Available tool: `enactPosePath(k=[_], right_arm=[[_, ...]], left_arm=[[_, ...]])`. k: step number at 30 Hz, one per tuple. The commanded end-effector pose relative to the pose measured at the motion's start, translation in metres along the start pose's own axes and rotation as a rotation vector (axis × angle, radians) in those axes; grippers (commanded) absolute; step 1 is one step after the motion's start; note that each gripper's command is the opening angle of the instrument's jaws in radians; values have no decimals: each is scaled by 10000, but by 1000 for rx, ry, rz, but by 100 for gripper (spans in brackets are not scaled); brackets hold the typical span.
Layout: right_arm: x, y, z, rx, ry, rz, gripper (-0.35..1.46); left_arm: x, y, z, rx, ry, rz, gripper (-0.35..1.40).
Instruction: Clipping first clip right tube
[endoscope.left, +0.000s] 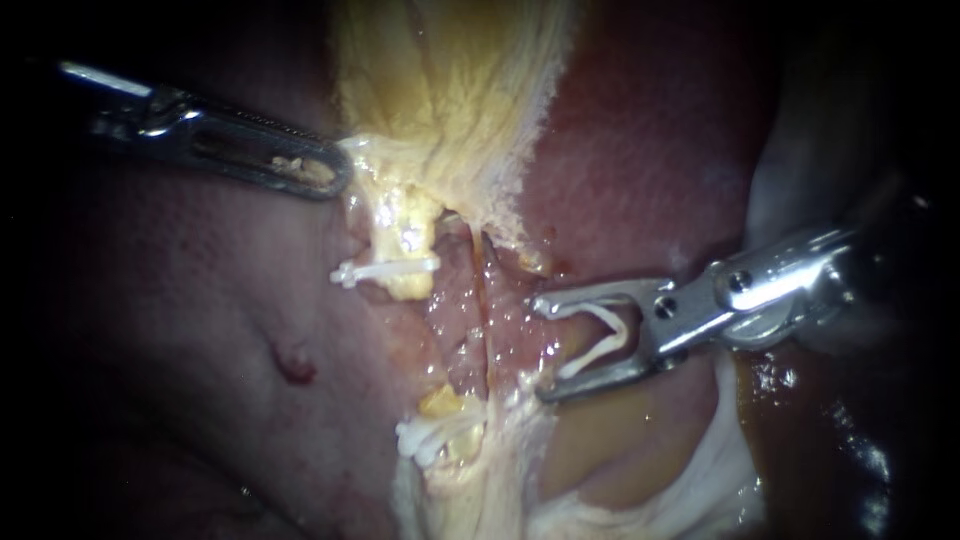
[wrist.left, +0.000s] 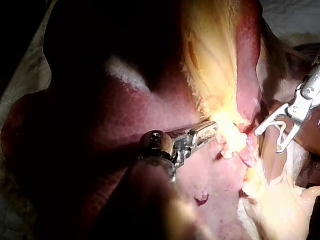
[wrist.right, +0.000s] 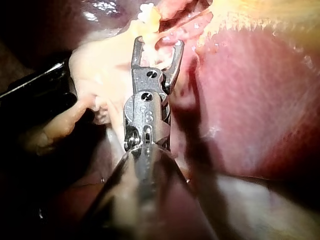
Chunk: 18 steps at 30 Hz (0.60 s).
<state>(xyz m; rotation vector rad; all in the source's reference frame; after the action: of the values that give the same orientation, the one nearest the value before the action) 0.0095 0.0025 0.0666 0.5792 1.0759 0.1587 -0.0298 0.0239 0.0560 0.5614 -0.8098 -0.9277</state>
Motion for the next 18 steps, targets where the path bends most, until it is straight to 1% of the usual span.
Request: enactPosePath(k=[1, 6, 11, 14, 18], right_arm=[[-2, 1, 3, 6, 13, 24, 48], [-14, 6, 19, 32, 44, 93, 48], [-27, 11, 36, 38, 62, 146, 48], [-32, 14, 42, 44, 80, 175, 48], [-37, 18, 45, 50, 86, 199, 48]], left_arm=[[0, 0, 0, 0, 0, 0, -35], [0, 0, 0, 0, 0, 0, -35], [1, 0, 0, 0, 0, 0, -35], [1, 0, 0, 0, 0, 0, -35], [1, 0, 0, 0, 0, 0, -35]])
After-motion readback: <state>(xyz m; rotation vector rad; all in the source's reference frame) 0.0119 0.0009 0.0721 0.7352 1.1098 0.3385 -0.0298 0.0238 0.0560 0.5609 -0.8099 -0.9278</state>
